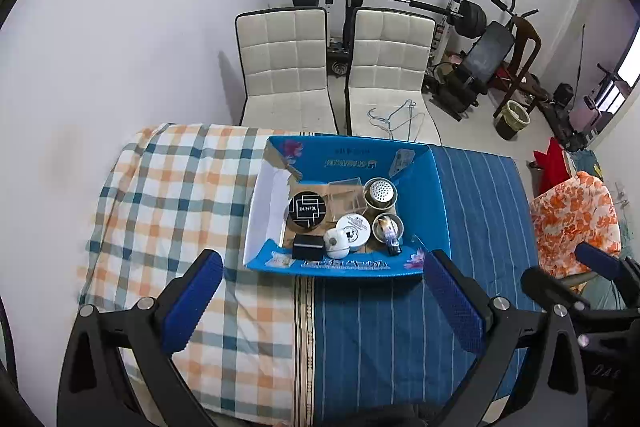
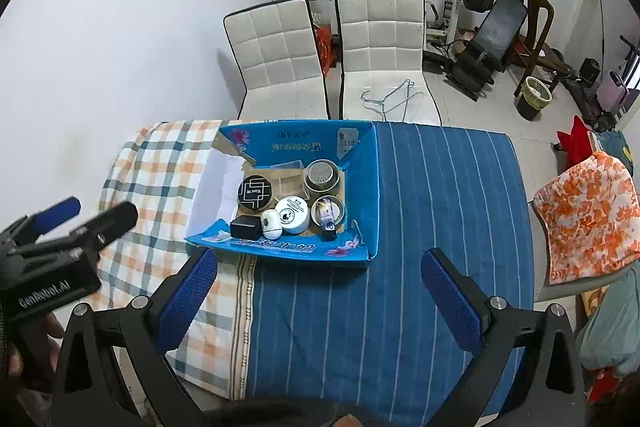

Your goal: Organize rigid objects

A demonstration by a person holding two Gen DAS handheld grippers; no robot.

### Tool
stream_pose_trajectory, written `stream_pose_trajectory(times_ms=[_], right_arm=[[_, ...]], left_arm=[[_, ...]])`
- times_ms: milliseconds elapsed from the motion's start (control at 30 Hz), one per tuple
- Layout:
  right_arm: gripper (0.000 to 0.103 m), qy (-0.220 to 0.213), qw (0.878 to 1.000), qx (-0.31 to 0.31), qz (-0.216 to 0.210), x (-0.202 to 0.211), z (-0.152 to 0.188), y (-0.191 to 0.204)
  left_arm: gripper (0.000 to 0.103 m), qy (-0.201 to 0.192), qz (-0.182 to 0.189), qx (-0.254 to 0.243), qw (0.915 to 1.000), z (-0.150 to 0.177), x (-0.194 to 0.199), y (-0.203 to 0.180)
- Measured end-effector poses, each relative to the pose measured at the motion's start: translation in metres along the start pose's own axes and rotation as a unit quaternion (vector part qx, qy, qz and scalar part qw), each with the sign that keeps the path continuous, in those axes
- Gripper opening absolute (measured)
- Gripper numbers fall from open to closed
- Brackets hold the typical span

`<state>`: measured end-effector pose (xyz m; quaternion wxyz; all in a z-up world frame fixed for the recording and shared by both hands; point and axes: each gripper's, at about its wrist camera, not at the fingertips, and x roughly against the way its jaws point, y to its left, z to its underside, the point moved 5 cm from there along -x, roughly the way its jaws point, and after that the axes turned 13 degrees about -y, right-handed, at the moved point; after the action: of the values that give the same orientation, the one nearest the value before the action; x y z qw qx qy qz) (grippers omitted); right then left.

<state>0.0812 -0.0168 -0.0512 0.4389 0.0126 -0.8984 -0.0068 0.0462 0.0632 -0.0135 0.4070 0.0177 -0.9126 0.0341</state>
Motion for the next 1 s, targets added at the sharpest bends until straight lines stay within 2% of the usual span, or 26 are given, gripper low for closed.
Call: stream_pose_trajectory(times_ms=[200,700,1000], right_arm=[[0.103,-0.016,1.000,0.006,0.017,0.015,-0.001,-0.003],[0.103,-0.034,0.998,0.021,0.050,0.005,-0.007,-0.004],[0.103,-0.033,0.997,0.028,0.057,0.002,-0.008,0.000]], left_arm=[[0.103,-0.016,-0.017,0.001,0.9997,0.000,0.013,0.003],[0.103,-0.010,-0.034,0.007,0.9994,0.008,0.007,0.012],[0.103,-0.014,-0.045,-0.003,0.9989,0.007,0.008,0.015]])
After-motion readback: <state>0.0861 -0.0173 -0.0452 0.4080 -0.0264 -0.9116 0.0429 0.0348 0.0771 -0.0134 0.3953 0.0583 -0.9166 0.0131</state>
